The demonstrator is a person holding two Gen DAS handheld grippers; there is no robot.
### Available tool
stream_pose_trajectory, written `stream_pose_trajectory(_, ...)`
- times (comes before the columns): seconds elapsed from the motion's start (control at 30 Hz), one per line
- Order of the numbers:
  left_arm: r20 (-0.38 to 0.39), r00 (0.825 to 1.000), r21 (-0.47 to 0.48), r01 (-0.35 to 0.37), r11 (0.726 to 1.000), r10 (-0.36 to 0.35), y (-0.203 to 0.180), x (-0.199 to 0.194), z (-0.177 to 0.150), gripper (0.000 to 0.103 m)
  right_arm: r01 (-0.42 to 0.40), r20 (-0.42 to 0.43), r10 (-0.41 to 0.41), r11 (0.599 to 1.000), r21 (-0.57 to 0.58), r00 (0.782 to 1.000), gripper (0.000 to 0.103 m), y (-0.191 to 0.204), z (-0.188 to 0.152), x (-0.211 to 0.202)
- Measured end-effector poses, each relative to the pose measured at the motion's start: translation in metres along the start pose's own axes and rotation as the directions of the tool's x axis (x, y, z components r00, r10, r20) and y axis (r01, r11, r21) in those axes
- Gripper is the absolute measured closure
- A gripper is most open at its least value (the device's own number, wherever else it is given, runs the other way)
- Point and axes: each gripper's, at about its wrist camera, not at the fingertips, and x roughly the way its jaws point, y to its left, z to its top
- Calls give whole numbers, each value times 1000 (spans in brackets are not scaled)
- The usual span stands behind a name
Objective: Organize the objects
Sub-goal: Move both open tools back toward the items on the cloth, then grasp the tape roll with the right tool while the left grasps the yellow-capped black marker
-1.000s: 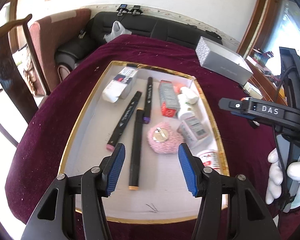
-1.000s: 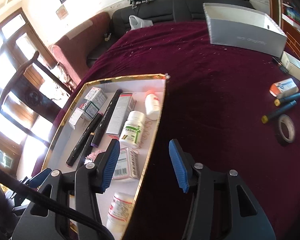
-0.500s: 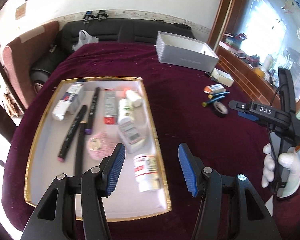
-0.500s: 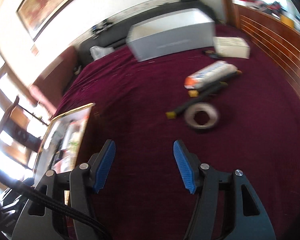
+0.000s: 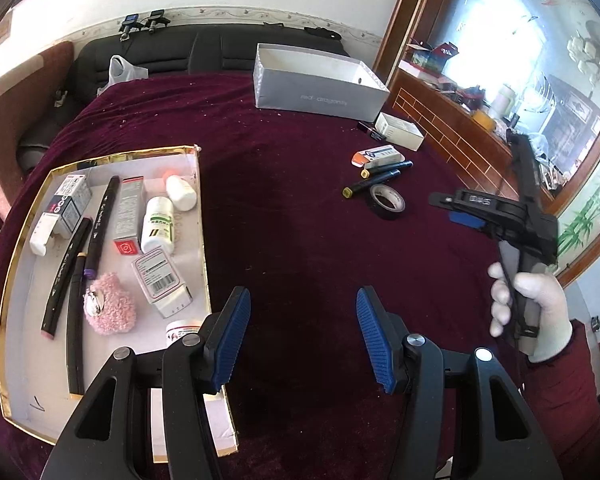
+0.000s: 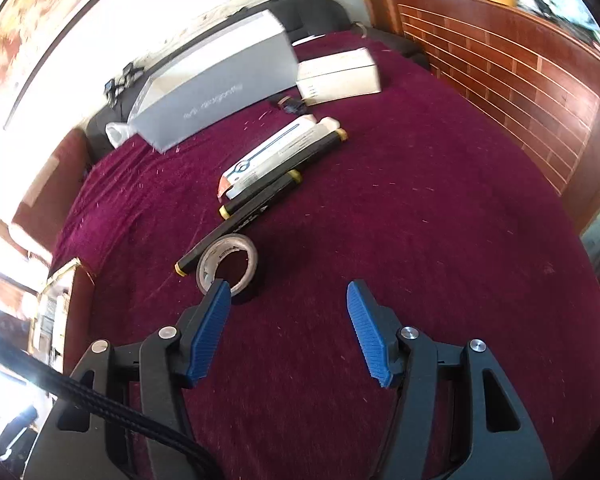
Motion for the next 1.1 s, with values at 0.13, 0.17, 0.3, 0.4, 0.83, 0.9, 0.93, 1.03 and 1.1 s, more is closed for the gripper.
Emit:
stream_pose_trajectory(0.13, -2, 1000, -12, -4, 1000, 4, 3, 2, 1, 54, 47, -22, -50, 992, -116, 999, 44, 21, 2, 20)
stream_pose_trajectory(0.17, -4, 1000, -16, -6, 1000, 6, 3, 3, 0, 54, 60, -20, -63, 988, -139, 998, 44, 24, 2, 24)
stream_pose_trajectory(0.3, -14, 1000, -31, -13, 999, 13, 10, 7, 0, 54, 119, -11, -124, 973, -196, 992, 44, 35, 8, 40)
stream_pose_trajectory(0.4, -17, 1000, -38, -13, 999, 12, 13, 9, 2, 54, 148, -23, -158, 960, -238, 987, 46, 45, 12, 52)
stream_pose_trajectory(0.83, 44, 999, 215, -26, 976, 17, -55, 56, 59, 54, 208, -9, -217, 948, -239, 976, 94, 17, 0, 43)
stream_pose_trajectory(0.9, 37, 999, 289, -31, 957, 22, -74, 81, 73, 54, 172, 0, -175, 966, -193, 985, 94, 0, -1, 35)
stream_pose_trajectory(0.93, 30, 999, 316, -30, 948, 21, -82, 93, 80, 54, 130, 1, -132, 977, -169, 991, 94, -9, -2, 33)
stream_pose_trajectory(1.03, 25, 999, 410, -54, 911, 48, -104, 130, 94, 54, 23, 16, -22, 993, -117, 1000, 93, -28, -4, 29)
stream_pose_trajectory(1.1, 6, 997, 465, -66, 883, 71, -115, 154, 99, 54, -15, 17, 17, 995, -95, 1000, 91, -34, -4, 28)
